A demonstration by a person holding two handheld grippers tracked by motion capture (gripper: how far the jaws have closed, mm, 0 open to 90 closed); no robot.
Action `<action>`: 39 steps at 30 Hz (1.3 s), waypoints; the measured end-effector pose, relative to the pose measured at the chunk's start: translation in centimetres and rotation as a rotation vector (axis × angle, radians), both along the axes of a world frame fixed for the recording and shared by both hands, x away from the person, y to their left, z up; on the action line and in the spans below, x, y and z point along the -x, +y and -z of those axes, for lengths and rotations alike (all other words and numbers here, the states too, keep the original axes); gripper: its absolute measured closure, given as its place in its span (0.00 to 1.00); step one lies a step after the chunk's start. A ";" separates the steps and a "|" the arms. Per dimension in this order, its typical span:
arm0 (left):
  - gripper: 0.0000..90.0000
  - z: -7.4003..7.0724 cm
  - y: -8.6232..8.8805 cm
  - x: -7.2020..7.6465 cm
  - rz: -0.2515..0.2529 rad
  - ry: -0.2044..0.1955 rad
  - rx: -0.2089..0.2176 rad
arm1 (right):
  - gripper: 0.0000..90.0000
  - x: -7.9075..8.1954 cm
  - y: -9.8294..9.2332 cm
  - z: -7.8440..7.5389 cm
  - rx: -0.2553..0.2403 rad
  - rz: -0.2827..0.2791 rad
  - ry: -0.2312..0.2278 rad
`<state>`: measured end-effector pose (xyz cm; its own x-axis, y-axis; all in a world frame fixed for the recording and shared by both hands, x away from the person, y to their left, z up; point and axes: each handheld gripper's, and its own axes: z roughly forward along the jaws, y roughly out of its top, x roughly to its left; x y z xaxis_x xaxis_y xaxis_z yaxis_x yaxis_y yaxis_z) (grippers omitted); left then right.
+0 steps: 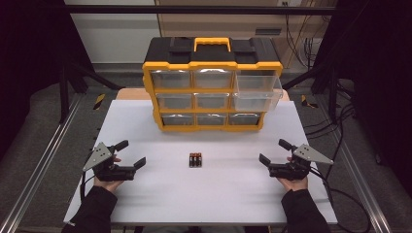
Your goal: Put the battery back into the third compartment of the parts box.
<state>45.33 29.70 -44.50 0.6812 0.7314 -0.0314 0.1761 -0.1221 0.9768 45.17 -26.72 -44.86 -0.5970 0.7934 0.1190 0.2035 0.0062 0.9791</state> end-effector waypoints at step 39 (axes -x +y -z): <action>0.02 0.0 0.1 -0.1 -0.009 -0.002 0.003 | 0.01 -0.9 9.8 -2.0 0.169 -0.106 0.095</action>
<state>45.41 29.82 -44.52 0.6744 0.7376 -0.0327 0.1756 -0.1173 0.9775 46.02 -16.88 -42.90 -0.6707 0.7401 0.0489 0.2841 0.1954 0.9387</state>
